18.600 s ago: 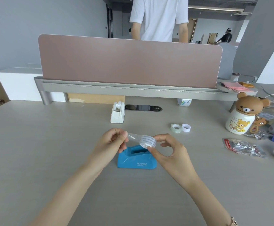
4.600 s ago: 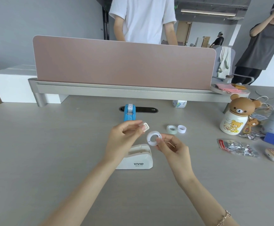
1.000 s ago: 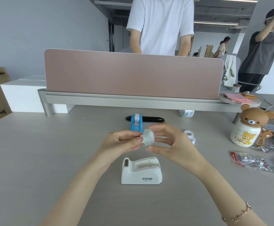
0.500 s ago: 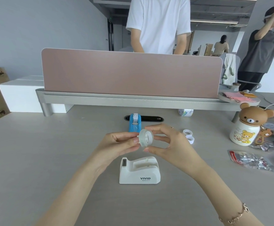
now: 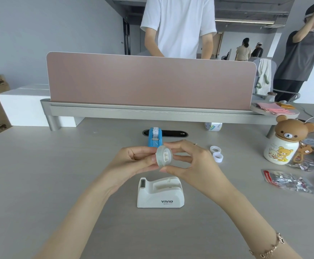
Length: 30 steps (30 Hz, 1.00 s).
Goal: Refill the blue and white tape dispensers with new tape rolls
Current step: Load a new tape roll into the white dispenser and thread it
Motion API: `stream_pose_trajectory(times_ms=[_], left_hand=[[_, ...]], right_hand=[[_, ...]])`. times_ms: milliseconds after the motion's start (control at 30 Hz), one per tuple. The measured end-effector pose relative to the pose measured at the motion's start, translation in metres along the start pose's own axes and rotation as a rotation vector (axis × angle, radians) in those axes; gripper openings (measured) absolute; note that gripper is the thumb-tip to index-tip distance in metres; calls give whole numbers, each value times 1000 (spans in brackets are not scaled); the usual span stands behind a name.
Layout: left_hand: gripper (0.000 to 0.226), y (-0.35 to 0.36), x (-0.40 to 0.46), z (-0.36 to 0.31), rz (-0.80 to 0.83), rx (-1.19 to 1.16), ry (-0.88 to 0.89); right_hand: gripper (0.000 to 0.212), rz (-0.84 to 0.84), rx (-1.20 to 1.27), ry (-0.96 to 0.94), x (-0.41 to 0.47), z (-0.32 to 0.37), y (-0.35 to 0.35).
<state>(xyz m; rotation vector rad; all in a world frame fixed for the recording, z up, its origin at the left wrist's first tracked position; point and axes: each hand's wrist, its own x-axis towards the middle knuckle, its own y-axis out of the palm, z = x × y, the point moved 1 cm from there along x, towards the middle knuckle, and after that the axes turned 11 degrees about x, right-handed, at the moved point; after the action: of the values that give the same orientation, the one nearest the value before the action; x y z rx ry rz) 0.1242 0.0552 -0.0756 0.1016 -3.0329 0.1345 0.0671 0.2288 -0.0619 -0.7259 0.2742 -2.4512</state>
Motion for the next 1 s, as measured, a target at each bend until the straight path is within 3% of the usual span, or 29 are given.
stream_pose_trajectory(times_ms=[333, 567, 800, 1000], left_hand=[[30, 4, 0, 2, -12, -4, 16], [42, 0, 2, 3, -18, 40, -8], [35, -1, 2, 3, -31, 30, -7], [36, -1, 4, 5, -34, 41, -5]], right_hand=[[47, 12, 53, 10, -1, 4, -3], [50, -4, 111, 46, 0, -1, 0], [52, -12, 144, 53, 0, -1, 2], [50, -32, 16, 6, 0, -2, 6]])
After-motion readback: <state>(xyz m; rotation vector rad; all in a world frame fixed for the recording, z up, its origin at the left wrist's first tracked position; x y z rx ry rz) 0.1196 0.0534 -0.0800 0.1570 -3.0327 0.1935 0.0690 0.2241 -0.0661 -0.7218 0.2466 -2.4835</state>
